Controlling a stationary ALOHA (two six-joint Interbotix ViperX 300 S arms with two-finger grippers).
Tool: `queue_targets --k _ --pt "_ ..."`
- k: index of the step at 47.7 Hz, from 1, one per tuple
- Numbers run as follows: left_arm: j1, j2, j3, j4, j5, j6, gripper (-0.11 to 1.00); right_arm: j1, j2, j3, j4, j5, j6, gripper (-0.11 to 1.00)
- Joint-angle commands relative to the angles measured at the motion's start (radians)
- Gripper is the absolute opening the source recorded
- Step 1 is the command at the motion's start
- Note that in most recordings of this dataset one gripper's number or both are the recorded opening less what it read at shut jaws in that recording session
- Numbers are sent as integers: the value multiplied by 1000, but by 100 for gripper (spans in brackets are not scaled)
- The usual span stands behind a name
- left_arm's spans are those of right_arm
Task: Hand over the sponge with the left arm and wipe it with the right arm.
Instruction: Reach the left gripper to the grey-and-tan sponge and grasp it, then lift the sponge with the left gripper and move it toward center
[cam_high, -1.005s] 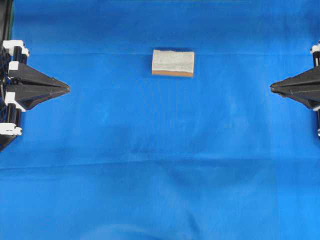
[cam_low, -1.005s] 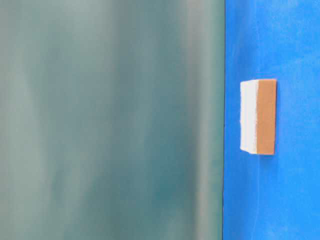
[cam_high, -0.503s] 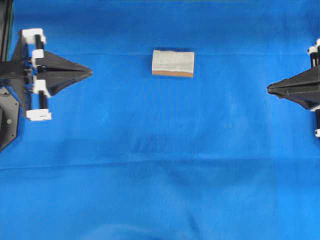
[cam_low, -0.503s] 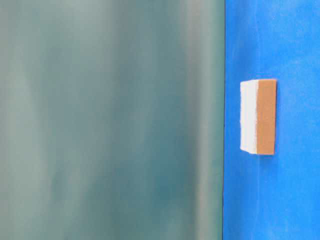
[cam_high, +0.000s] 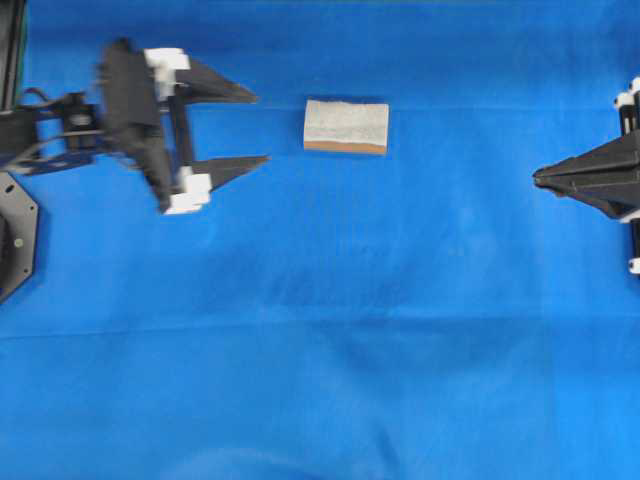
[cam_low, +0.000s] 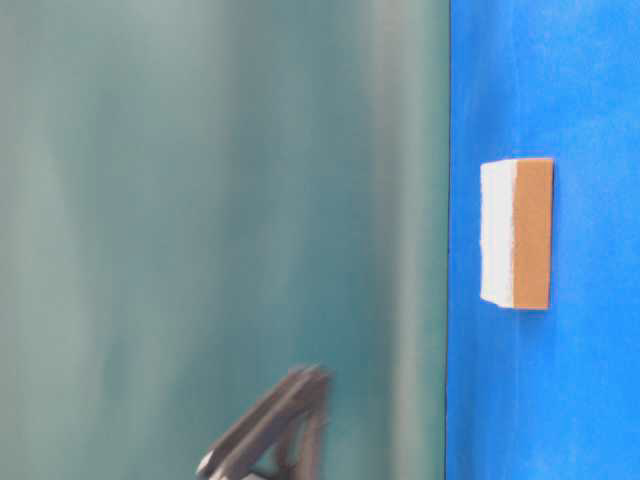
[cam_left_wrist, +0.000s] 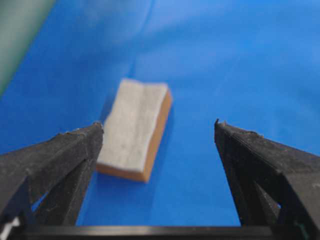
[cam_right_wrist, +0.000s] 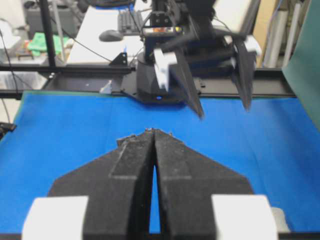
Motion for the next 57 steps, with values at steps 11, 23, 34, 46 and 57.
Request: queue_targets --k 11,23,34,46,57 --pt "41 290 -184 0 -9 72 94 0 18 -21 2 -9 2 0" --pt "69 426 -268 0 -2 109 94 0 29 -20 0 -5 2 0" --pt "100 532 -321 0 9 129 94 -2 32 -18 0 -5 2 0" --pt "115 551 -330 0 9 140 94 0 40 -18 0 -6 2 0" --pt "114 546 -337 -2 60 133 91 0 44 -17 0 -8 2 0"
